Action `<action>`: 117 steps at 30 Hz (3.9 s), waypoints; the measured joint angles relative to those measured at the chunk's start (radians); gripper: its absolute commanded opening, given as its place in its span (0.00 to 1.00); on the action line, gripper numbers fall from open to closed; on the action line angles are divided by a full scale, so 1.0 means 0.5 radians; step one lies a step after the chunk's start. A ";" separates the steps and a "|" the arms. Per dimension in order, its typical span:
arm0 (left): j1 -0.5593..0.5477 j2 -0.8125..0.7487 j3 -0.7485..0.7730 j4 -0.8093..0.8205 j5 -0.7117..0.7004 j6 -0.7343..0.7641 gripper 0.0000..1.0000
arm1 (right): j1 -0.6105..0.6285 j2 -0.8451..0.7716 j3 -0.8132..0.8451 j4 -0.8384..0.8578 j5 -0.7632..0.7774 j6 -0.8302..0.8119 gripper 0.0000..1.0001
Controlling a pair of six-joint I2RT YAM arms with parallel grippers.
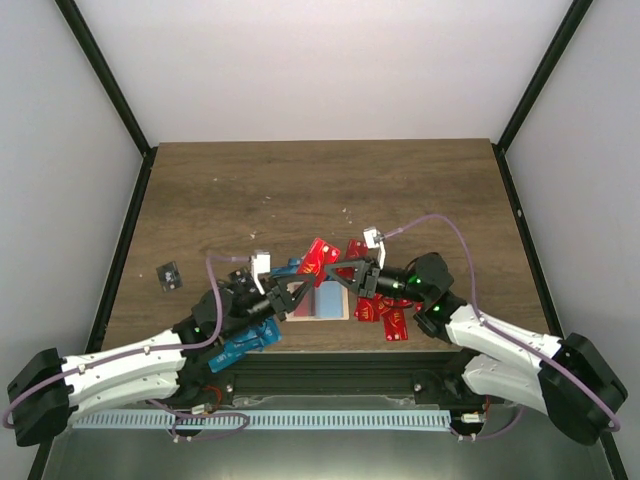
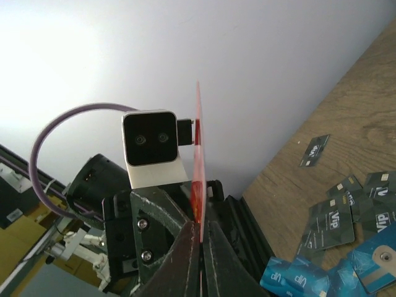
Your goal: Put the credit cards into the card holder
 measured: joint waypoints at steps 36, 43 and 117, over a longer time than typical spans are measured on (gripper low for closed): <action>-0.004 -0.466 0.256 -1.160 0.408 0.446 0.13 | 0.016 -0.196 0.190 -0.949 -0.578 -0.805 0.01; -0.010 -0.423 0.221 -1.104 0.356 0.385 0.04 | 0.005 -0.169 0.200 -1.012 -0.544 -0.814 0.24; 0.745 1.217 0.070 -0.462 1.015 0.021 0.04 | 0.005 0.864 0.308 -1.639 0.830 -0.742 0.14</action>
